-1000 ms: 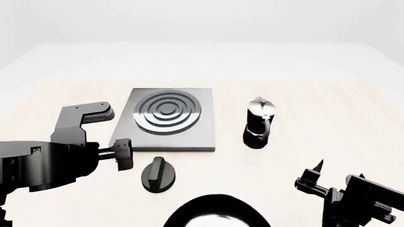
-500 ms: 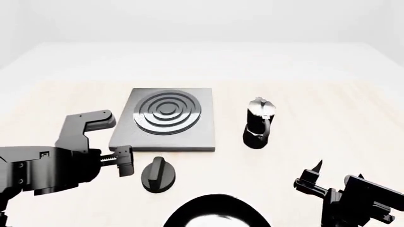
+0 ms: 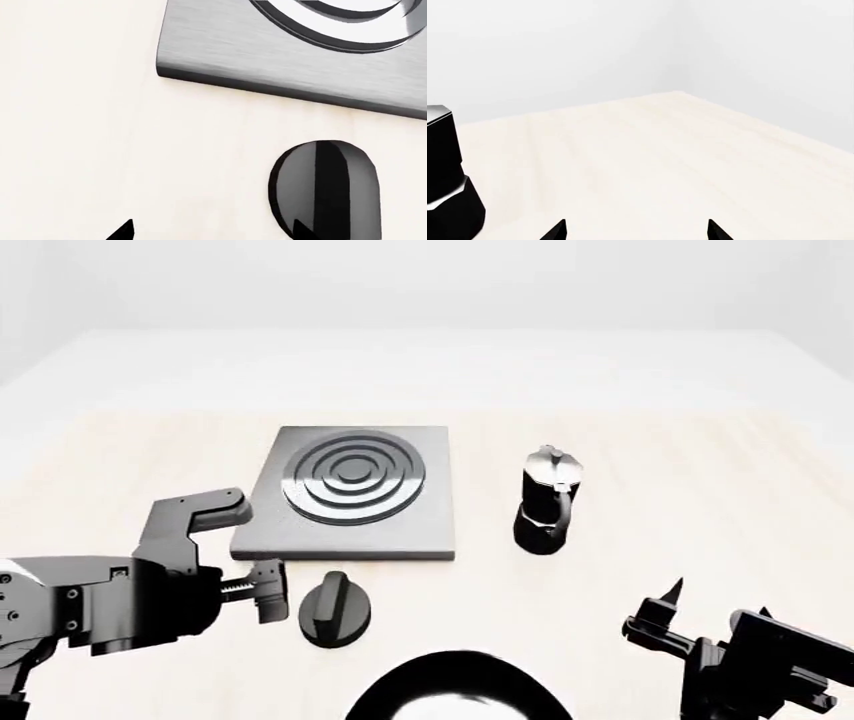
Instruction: Turn on the stove and put the frying pan on it.
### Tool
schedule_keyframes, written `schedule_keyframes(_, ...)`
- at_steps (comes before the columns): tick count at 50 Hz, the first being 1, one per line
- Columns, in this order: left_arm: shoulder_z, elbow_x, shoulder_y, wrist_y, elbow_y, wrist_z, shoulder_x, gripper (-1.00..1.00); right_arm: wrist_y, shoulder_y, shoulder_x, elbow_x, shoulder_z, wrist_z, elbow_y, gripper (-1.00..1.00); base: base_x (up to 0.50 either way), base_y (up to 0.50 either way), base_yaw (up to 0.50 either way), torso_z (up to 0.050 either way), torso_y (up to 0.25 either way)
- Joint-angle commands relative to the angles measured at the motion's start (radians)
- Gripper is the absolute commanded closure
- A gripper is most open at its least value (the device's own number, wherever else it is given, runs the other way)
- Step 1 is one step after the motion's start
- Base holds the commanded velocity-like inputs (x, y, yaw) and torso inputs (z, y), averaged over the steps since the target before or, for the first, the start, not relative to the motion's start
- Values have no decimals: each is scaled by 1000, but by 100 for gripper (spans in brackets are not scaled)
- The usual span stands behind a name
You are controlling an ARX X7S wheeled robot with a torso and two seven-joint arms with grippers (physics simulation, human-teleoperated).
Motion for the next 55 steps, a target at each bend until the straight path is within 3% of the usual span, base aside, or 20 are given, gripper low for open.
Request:
schedule_keyframes(1,21,32,0,10,-22,43,2,-100,-4,-1,4,4,-3,4,2,-100,0,0,0,0,0)
schedule_keyframes(21,90,126,-15,30,-71,183,8,-100,-10,2,8,5,-17,9,14,-100,0,0,0,0,0)
schedule_keyframes(55,149,171,-34,46,-80,293,18,-100,-10,0,18,19,-28,20,10,-100,0,0,0,0,0)
